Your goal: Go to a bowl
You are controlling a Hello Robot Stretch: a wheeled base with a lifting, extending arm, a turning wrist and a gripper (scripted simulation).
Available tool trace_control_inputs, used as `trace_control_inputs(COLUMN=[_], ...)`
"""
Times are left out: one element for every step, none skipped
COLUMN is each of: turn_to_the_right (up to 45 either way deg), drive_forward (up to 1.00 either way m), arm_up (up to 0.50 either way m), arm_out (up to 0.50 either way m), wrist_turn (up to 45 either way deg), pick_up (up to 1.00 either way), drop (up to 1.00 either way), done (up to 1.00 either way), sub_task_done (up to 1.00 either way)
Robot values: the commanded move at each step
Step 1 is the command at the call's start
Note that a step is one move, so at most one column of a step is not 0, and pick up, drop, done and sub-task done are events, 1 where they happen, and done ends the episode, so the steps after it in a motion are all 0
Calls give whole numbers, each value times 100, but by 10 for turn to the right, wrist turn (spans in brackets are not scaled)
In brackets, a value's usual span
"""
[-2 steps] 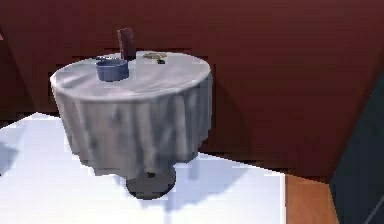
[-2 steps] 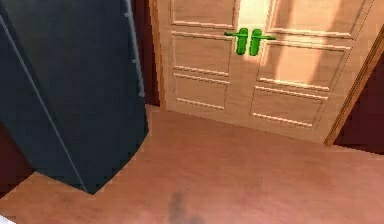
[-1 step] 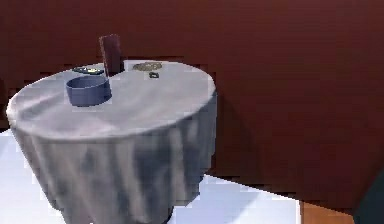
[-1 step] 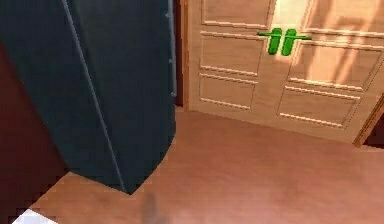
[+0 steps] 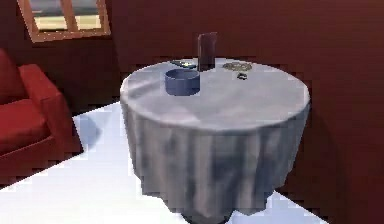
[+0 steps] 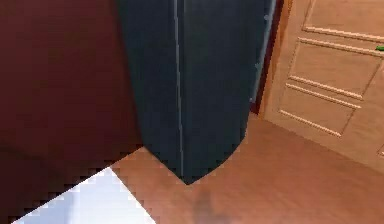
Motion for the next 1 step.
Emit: trace_control_inputs(turn_to_the_right=[0], drive_forward=[0], arm_up=[0], arm_out=[0], wrist_turn=[0], pick_up=[0], drop=[0], done=[100], sub_task_done=[0])
